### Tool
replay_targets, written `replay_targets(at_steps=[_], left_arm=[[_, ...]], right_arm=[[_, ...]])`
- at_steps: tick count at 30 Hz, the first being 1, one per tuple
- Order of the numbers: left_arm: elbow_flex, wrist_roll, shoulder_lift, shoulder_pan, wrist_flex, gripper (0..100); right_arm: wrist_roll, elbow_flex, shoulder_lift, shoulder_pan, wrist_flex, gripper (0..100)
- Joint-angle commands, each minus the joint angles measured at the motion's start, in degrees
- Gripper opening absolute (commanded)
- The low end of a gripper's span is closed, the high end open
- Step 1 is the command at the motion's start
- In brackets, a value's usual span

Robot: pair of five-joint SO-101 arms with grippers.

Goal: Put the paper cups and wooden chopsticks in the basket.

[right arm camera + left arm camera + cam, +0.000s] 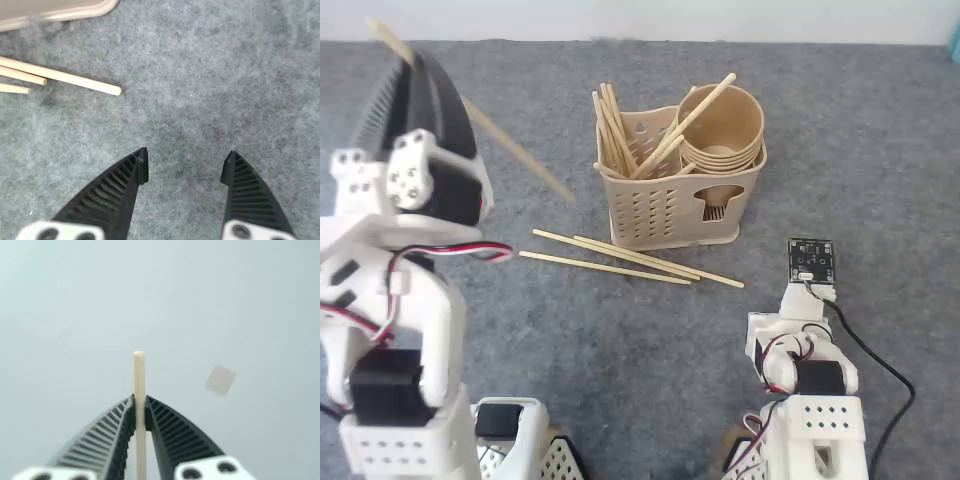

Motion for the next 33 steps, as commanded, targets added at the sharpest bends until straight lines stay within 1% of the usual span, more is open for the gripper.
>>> replay_targets(at_steps=[1, 4, 9, 13, 18, 23, 27, 29, 31, 33], left_arm=[[-1.4, -0.5, 0.4, 1.4, -13.1, 1], [-1.4, -1.4, 5.1, 3.8, -19.2, 1], [-1.4, -5.5, 13.3, 7.1, -23.7, 1], [-1.4, -8.3, 18.6, 10.5, -24.4, 1], [-1.0, -11.3, 24.7, 13.5, -24.4, 1], [-1.0, -12.0, 30.0, 13.8, -24.4, 1], [-1.0, -12.0, 32.7, 13.8, -26.5, 2], [-1.0, -12.0, 33.1, 13.8, -26.5, 8], [-1.1, -11.6, 33.0, 13.7, -25.2, 18], [-1.5, -11.6, 31.9, 13.7, -22.1, 28]], right_arm=[[0.4, -1.0, -1.4, 0.0, 0.1, 24.5], [0.4, -1.0, -1.4, 0.0, 0.0, 24.5], [0.4, -1.0, -1.4, 0.0, 0.0, 24.5], [3.6, -1.0, -1.4, 0.0, 0.2, 24.5], [4.0, -1.0, -1.4, 0.0, 0.2, 24.5], [4.4, -1.0, -1.4, 0.0, 0.1, 24.5], [4.4, -1.0, -1.4, 0.0, 0.2, 24.5], [4.4, -1.0, -1.4, 0.0, 0.2, 24.5], [4.5, -1.0, -1.4, 0.0, 0.2, 24.5], [4.5, -1.0, -1.4, 0.1, 0.2, 24.5]])
